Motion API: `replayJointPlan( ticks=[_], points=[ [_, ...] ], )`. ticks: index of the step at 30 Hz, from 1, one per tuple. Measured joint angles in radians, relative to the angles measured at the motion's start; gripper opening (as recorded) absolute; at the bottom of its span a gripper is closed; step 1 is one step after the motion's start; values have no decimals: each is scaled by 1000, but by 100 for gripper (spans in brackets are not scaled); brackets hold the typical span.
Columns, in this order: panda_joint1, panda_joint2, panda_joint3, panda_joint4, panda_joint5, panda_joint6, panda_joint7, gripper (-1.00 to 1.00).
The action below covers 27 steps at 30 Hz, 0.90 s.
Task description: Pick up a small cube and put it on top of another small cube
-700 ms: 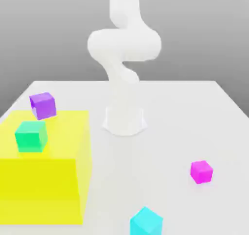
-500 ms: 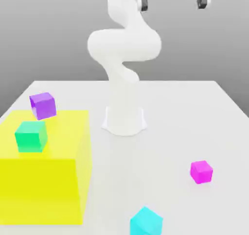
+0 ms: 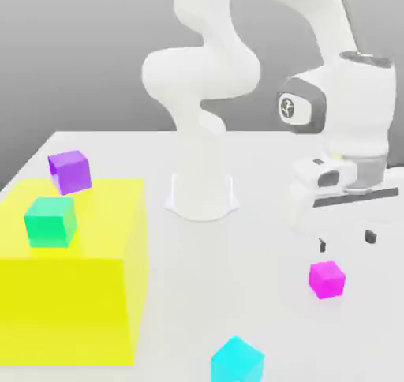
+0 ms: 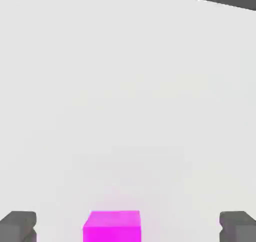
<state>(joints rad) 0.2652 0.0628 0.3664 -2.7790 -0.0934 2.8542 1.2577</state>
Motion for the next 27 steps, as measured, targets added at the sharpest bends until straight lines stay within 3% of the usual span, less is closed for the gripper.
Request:
replayJointPlan(
  ticks=[6, 7, 14, 20, 27],
  points=[
    [180, 219, -221, 35, -217, 164, 172, 0],
    [207, 245, -252, 41, -232, 185, 184, -100],
    [211, 246, -255, 41, -231, 187, 184, -100],
    [117, 51, -112, -4, -22, 39, 26, -100],
    [-118, -100, -225, 134, 52, -244, -163, -100]
  ],
)
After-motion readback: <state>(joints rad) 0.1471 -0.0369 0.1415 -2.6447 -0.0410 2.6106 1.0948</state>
